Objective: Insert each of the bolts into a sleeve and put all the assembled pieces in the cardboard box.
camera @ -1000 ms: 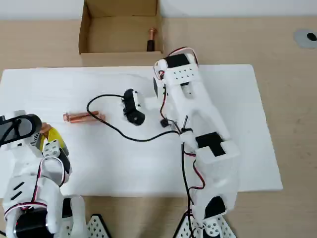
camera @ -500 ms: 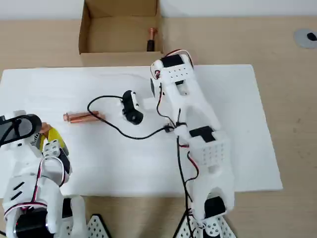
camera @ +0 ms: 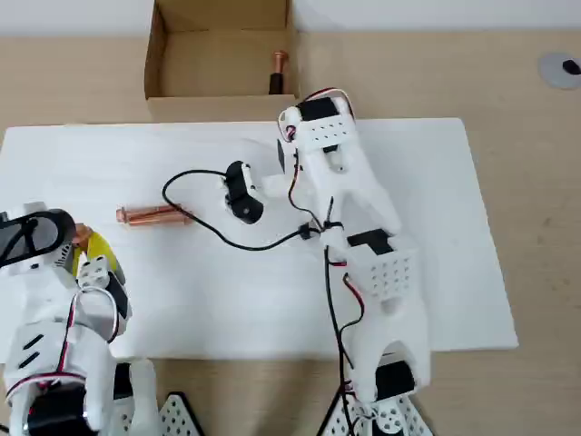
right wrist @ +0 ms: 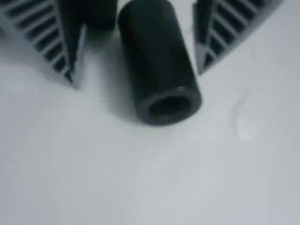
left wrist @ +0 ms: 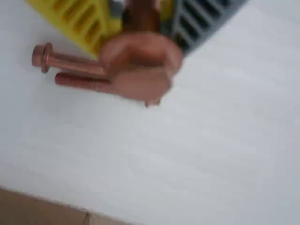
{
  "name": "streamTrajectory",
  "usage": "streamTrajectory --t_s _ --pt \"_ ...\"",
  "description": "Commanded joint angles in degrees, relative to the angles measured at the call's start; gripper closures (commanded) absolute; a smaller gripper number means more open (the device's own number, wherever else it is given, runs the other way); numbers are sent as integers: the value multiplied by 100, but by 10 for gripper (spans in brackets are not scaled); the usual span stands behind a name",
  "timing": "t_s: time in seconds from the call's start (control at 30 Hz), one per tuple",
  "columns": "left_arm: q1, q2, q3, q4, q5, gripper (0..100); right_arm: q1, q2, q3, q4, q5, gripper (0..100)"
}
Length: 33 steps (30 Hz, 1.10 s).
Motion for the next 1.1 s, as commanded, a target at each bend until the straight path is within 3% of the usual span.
streamTrajectory --t_s 0.0,0.23,0.67,1.07 --pt "-79 4 -369 -105 -273 991 418 136 -57 18 26 772" --pt "-79 4 -360 -105 -316 991 479 119 681 0 -360 773" --pt "-79 4 -378 -132 -343 991 1499 -1068 1305 -62 -545 772" --pt "-79 -13 -440 -88 -343 991 1182 -2070 3407 -1160 -378 771"
